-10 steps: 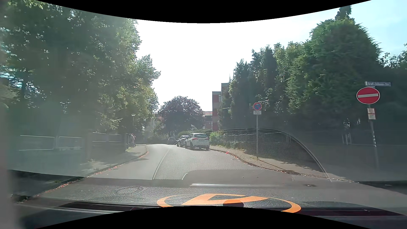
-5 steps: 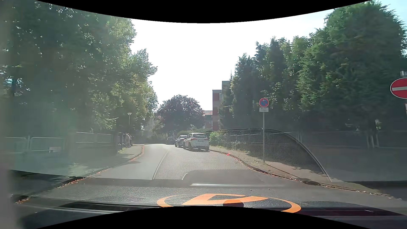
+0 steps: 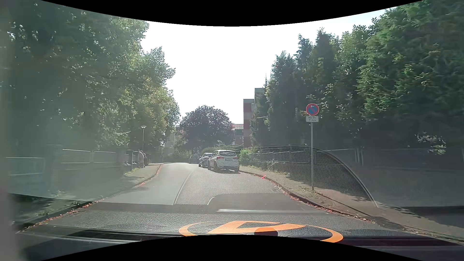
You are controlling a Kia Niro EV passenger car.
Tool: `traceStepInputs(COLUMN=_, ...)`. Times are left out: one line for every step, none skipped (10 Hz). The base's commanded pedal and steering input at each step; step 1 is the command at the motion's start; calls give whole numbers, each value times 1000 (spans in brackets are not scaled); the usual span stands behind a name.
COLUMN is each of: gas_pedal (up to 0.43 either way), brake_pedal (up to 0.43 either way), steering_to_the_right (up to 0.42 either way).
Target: Follow the waypoints while adhering to traffic rules and regulations
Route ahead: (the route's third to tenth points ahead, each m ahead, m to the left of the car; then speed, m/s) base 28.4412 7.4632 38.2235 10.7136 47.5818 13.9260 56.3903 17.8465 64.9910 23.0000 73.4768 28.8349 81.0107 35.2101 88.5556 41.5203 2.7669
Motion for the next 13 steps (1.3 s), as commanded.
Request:
traceStepInputs(gas_pedal=98, brake_pedal=0, steering_to_the_right=-32)
traceStepInputs(gas_pedal=98, brake_pedal=0, steering_to_the_right=-37)
traceStepInputs(gas_pedal=98, brake_pedal=0, steering_to_the_right=-40)
traceStepInputs(gas_pedal=87, brake_pedal=0, steering_to_the_right=-40)
traceStepInputs(gas_pedal=87, brake_pedal=0, steering_to_the_right=-40)
traceStepInputs(gas_pedal=87, brake_pedal=0, steering_to_the_right=-40)
traceStepInputs(gas_pedal=79, brake_pedal=0, steering_to_the_right=-40)
traceStepInputs(gas_pedal=28, brake_pedal=0, steering_to_the_right=-40)
traceStepInputs(gas_pedal=0, brake_pedal=0, steering_to_the_right=-40)
traceStepInputs(gas_pedal=0, brake_pedal=0, steering_to_the_right=-39)
traceStepInputs(gas_pedal=0, brake_pedal=0, steering_to_the_right=-39)
traceStepInputs(gas_pedal=0, brake_pedal=0, steering_to_the_right=-40)
traceStepInputs(gas_pedal=0, brake_pedal=0, steering_to_the_right=-41)
